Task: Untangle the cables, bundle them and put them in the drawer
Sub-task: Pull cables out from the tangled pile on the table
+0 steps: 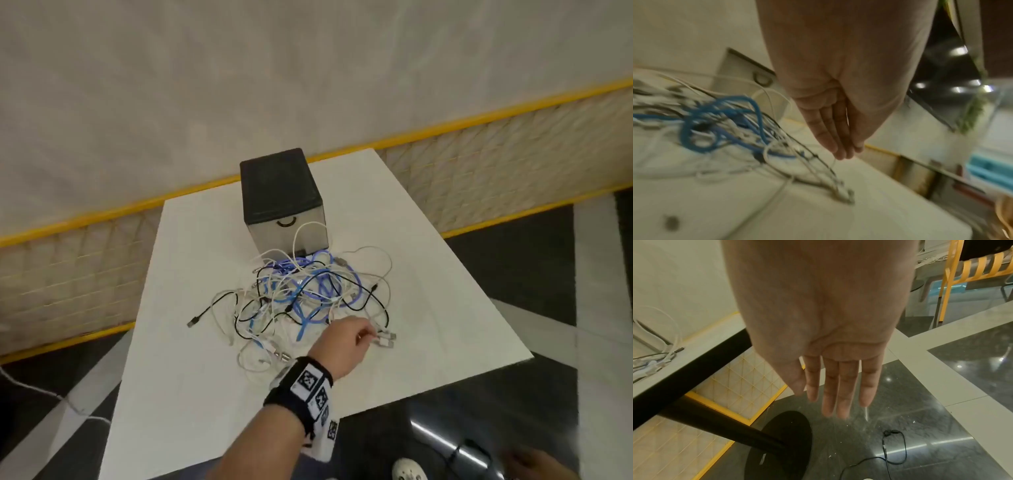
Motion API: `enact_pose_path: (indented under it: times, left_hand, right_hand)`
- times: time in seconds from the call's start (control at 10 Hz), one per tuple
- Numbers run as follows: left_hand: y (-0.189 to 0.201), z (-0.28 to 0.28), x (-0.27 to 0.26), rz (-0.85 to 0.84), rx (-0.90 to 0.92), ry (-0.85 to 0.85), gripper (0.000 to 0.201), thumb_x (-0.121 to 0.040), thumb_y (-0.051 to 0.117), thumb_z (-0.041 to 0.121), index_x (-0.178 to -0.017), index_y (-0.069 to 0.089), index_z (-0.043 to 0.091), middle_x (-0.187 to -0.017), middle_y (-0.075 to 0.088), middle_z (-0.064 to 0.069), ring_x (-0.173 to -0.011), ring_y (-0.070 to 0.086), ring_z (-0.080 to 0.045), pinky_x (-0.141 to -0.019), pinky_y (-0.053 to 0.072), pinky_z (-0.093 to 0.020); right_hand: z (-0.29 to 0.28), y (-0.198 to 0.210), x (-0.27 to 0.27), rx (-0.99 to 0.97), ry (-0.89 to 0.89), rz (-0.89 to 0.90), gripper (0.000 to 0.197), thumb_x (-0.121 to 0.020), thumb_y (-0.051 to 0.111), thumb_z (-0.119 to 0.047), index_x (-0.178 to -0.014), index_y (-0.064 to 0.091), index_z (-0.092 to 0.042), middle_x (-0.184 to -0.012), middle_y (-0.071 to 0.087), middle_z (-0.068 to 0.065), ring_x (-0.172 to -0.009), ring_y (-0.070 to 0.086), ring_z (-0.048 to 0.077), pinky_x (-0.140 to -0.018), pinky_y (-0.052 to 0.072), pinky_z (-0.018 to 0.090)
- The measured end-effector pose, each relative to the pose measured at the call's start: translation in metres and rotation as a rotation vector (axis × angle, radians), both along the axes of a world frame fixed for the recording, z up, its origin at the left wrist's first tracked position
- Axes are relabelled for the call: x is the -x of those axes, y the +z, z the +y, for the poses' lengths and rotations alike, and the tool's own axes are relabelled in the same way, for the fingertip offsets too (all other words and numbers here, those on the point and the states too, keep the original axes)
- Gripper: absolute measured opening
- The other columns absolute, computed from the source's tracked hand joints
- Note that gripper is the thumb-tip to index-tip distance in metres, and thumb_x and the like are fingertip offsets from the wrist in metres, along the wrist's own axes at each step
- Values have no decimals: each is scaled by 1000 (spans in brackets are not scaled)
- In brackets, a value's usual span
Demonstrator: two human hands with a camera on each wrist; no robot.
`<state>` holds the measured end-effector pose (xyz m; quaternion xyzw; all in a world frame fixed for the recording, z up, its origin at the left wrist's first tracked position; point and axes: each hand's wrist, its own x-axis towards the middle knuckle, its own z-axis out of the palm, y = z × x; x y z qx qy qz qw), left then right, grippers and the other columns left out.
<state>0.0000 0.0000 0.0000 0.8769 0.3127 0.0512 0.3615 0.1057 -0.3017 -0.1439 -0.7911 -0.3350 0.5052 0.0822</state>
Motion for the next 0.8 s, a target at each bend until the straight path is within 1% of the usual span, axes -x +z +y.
enact_pose_path:
  times: [0.1,0.2,0.3,0.4,0.5,0.6,0.7,0.8]
  left_hand:
    - [-27,-7,-26,176,-98,-146,29,-96,49,4,-120,66,8,-124,60,-12,-113,56,-28,-96,44,-34]
    - [-42,-7,-35,328,-265,-211,36,-94,48,0,-128,57,10,-131,53,-11,-117,51,-31,-95,43,-41]
    - [-52,-1,-37,347,-327,-224,32,-96,46,1,-125,56,9,-129,53,-12,-115,52,-31,-90,44,-41]
    - [-55,4,-34,350,-367,-233,29,-97,45,1,-124,55,7,-127,52,-13,-116,53,-31,-89,43,-41]
    - [-49,10,-29,320,-412,-217,28,-96,46,-1,-122,53,6,-125,54,-13,-114,54,-31,-88,43,-40]
    - [-31,12,-27,170,-360,-117,17,-102,44,9,-116,52,8,-110,62,-13,-100,60,-31,-80,43,-40]
    - [5,12,-25,-46,-190,7,21,-105,41,20,-123,47,10,-97,66,-12,-83,63,-30,-72,48,-40]
    - [44,13,-24,-200,-69,-22,29,-105,41,19,-132,47,11,-101,64,-8,-89,61,-25,-80,48,-38]
  right_hand:
    - [-9,-21,-24,-36,-201,27,9,-96,48,-16,-102,53,-20,-86,59,-5,-81,56,5,-67,43,6]
    - [-25,4,-82,10,-307,52,13,-94,53,-17,-107,58,-15,-87,63,-1,-88,64,16,-69,45,10]
    - [-41,11,-91,53,-297,0,48,-74,69,-55,-106,65,-19,-95,66,-2,-99,66,18,-82,49,19]
    - [-46,27,-99,35,-317,12,75,-46,70,-77,-99,68,-25,-95,68,-8,-85,67,3,-72,48,12]
    - [-30,51,-91,6,-227,-1,17,-89,65,-23,-106,65,-21,-98,69,-6,-88,67,5,-66,46,7]
    - [-15,67,-90,-50,-128,-4,12,-93,56,-15,-93,65,-23,-91,68,-1,-81,67,9,-73,51,17]
    - [26,102,-83,-92,37,37,17,-95,52,-17,-85,65,-22,-81,67,2,-67,64,8,-68,56,27]
    - [84,147,-71,-336,131,-41,11,-95,55,-22,-96,64,-29,-89,66,-1,-68,63,8,-69,54,24]
